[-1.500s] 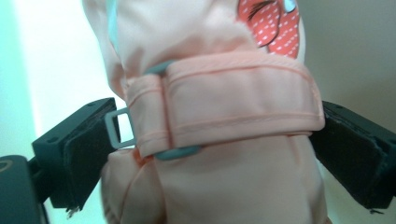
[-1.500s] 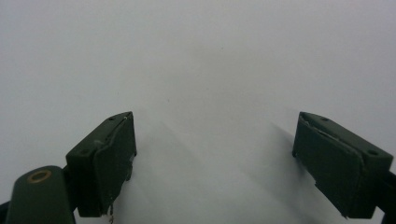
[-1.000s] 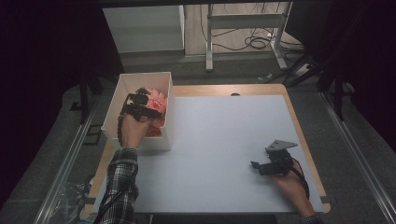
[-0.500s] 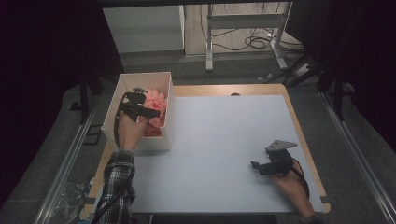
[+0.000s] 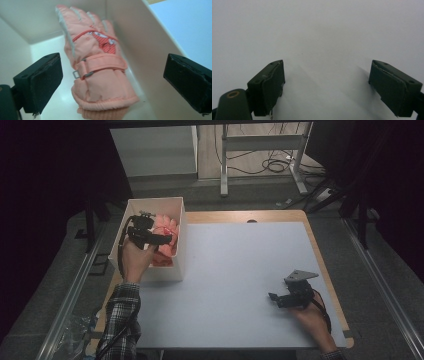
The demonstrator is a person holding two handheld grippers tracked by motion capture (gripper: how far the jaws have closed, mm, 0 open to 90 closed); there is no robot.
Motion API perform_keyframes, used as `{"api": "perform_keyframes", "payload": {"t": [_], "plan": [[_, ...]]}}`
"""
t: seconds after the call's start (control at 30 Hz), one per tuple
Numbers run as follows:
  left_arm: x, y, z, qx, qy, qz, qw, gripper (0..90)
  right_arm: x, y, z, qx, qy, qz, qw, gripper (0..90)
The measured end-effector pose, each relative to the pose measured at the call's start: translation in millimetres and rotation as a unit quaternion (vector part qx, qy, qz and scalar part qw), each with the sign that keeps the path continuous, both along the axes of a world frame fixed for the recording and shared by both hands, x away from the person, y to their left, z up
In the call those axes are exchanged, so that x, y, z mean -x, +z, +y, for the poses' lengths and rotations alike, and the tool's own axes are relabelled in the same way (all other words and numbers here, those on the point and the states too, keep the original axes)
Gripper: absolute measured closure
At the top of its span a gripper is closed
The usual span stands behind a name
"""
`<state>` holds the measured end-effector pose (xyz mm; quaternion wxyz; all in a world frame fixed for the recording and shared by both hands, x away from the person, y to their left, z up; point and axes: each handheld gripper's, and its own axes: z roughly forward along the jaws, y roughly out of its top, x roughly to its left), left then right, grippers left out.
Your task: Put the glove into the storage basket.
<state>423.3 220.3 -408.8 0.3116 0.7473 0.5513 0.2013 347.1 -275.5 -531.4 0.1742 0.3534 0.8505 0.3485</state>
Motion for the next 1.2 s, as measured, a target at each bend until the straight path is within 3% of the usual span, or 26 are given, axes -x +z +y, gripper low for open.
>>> {"api": "perform_keyframes", "payload": {"t": [0.2,0.43,0.77,1.2], "plan": [[13.2,11.7,-10.4,0.009,-0.034,-0.018,0.9992,2.6,0.0,0.0,0.0,0.0,0.0,0.0,1.0,13.7],[29.6,21.6,-31.0,0.011,-0.082,-0.032,0.9961,2.1,0.0,0.0,0.1,0.0,0.0,0.0,1.0,13.7],[51.9,26.7,-63.9,0.023,-0.146,-0.046,0.988,1.8,0.0,0.2,0.0,0.001,0.0,0.0,1.0,13.7],[63.2,17.3,-104.3,0.026,-0.202,-0.048,0.9779,1.8,0.1,0.3,0.0,0.001,0.0,0.0,1.0,13.7]]}}
